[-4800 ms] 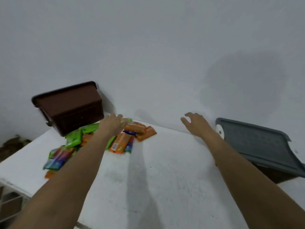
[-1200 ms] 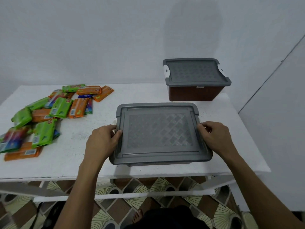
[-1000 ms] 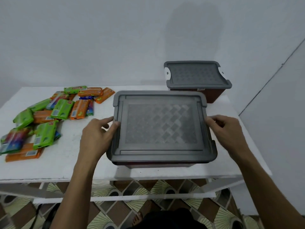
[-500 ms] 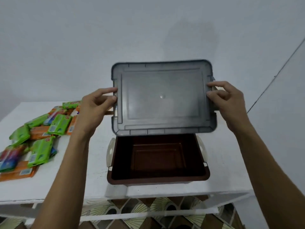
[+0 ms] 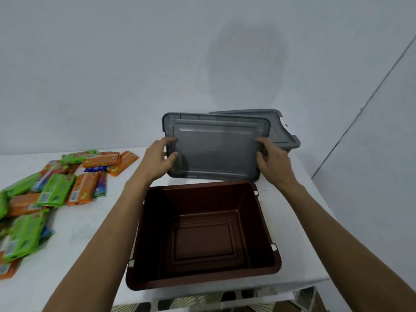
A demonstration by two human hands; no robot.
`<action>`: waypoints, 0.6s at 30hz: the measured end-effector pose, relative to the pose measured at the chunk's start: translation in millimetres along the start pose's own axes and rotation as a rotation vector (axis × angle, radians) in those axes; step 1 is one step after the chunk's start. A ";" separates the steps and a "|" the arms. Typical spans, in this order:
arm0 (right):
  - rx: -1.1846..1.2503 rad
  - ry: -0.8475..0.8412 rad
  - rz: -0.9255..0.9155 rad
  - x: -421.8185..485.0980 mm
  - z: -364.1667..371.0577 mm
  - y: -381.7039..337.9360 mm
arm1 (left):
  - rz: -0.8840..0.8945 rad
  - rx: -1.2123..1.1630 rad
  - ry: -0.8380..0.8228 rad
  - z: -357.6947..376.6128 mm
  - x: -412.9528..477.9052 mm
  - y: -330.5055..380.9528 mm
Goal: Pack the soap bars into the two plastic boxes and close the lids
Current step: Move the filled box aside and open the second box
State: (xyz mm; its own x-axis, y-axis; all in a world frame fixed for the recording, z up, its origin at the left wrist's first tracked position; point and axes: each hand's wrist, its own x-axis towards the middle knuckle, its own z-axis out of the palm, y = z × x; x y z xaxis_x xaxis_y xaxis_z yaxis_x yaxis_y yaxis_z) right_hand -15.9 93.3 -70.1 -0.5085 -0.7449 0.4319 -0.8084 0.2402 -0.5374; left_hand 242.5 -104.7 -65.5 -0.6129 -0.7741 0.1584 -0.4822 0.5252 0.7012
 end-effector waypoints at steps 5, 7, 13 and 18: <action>0.044 -0.130 0.107 -12.1 16.9 12.8 | -0.084 0.120 -0.174 12.6 6.8 -20.7; 0.089 -0.161 0.139 -13.2 18.5 13.8 | -0.093 0.116 -0.186 14.0 4.9 -21.7; 0.097 -0.105 0.193 -22.4 12.8 8.0 | -0.093 0.192 -0.119 1.0 -23.0 -21.9; 0.166 -0.093 0.141 -62.2 7.5 -12.9 | -0.148 0.216 -0.047 -9.8 -82.0 -28.7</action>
State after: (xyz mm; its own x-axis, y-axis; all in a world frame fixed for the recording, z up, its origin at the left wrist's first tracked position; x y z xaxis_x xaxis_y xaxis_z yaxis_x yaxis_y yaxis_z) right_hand 28.4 131.8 -95.4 -0.5774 -0.7670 0.2797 -0.6675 0.2462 -0.7028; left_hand 312.8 -59.8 -91.8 -0.5514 -0.8337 0.0293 -0.6880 0.4743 0.5492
